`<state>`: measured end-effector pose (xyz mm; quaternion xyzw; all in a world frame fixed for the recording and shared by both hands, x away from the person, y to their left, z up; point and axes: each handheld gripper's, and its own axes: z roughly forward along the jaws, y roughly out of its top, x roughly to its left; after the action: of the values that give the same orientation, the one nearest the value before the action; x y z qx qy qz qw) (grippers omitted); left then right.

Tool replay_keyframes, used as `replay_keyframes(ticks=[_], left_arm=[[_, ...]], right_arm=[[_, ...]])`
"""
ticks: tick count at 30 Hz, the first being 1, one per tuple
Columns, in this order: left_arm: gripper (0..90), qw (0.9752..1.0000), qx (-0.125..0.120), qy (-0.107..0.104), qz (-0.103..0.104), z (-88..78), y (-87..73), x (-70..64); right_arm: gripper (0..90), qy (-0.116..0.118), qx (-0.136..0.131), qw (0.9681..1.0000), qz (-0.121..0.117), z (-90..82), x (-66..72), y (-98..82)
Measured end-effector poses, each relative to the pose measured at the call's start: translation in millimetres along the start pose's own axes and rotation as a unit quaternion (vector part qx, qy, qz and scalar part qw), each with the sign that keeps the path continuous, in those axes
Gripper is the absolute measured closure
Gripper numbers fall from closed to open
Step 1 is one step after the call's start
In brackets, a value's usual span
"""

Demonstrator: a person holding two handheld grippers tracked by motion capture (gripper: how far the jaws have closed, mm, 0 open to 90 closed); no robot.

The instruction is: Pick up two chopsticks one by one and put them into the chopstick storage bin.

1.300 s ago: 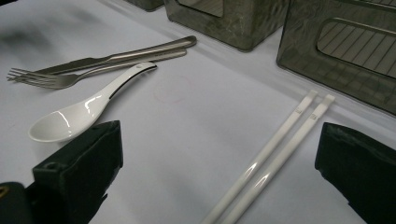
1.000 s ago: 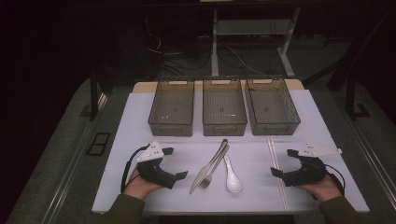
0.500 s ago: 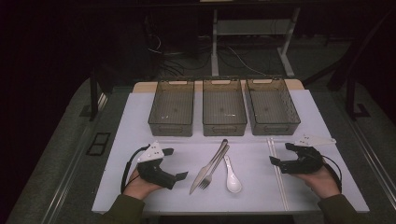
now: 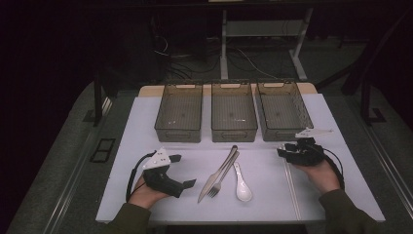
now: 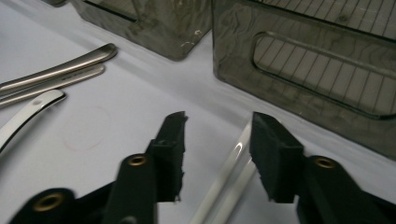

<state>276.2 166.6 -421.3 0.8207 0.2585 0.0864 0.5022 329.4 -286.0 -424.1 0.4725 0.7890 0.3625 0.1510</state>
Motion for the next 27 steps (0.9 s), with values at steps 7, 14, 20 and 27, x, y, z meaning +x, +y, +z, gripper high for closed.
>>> replay_keyframes(ticks=[7,14,20,27], left_arm=[[0.0,1.0000,-0.001,-0.002,-0.001,0.0,-0.1,0.1],[0.0,1.0000,-0.003,-0.002,-0.001,-0.3,0.0,0.1],[0.0,1.0000,-0.003,-0.003,0.000,-0.7,0.2,-0.1],[0.0,1.0000,-0.003,-0.004,0.001,-0.7,0.1,-0.2]], right_arm=[[74.8,-0.019,0.021,0.9996,0.005,15.1,-6.1,7.1],[78.3,-0.033,0.037,0.9987,0.011,23.3,-10.5,9.2],[78.3,-0.035,0.044,0.9984,0.012,26.1,-10.4,8.5],[78.9,-0.031,0.049,0.9982,0.014,27.2,-10.1,7.9]])
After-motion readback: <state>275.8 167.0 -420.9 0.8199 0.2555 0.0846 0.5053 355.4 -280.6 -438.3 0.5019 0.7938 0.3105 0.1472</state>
